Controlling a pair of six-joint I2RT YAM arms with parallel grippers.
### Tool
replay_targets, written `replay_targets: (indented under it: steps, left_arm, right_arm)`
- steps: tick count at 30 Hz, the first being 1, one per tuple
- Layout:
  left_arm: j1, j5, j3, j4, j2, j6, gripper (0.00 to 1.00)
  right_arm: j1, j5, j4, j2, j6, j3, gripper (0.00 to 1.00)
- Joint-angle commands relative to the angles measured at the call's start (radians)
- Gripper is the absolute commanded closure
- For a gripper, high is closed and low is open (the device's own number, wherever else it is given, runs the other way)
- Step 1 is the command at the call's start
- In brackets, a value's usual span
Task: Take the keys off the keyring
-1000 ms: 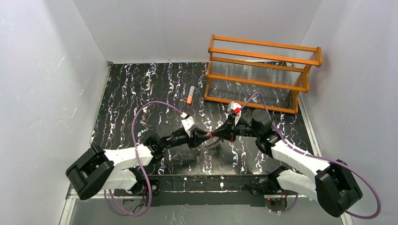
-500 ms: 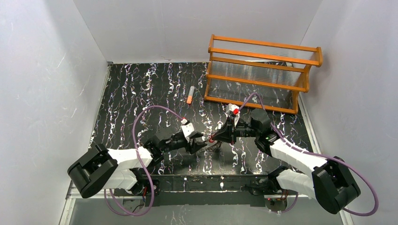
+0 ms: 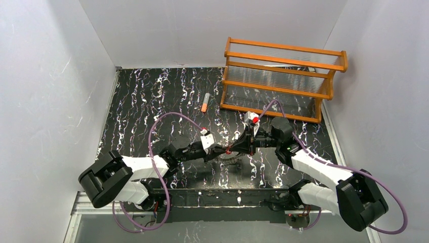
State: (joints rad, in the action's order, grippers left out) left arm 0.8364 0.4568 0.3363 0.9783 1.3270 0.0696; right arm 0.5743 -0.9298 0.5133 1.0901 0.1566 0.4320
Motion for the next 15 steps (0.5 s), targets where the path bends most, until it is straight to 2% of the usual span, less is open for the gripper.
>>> replay_targets:
  steps: [1,4,8,9,12,15]
  left_arm:
    - [-0.007,-0.099,0.008,0.051,-0.057,0.145,1.0]
    - [-0.007,-0.148,-0.007,0.05,-0.109,0.232,1.0]
    - [0.019,-0.208,-0.011,0.02,-0.162,0.377,1.0]
    - [0.04,-0.238,-0.002,-0.022,-0.177,0.438,1.0]
    - [0.123,-0.39,0.066,-0.221,-0.219,0.66,1.0]
    - [0.153,-0.443,0.147,-0.388,-0.259,0.718,1.0]
  right_arm:
    - [0.004,0.008,-0.029,-0.062,0.001,0.024,0.99]
    - [0.004,0.074,-0.067,-0.124,-0.002,-0.001,0.95]
    - [0.004,0.11,-0.093,-0.198,0.015,-0.036,0.67]
    - [0.004,0.113,-0.099,-0.208,0.016,-0.043,0.62]
    - [0.004,0.133,-0.101,-0.25,0.028,-0.068,0.55]
    - [0.005,0.211,-0.099,-0.322,0.043,-0.095,0.48]
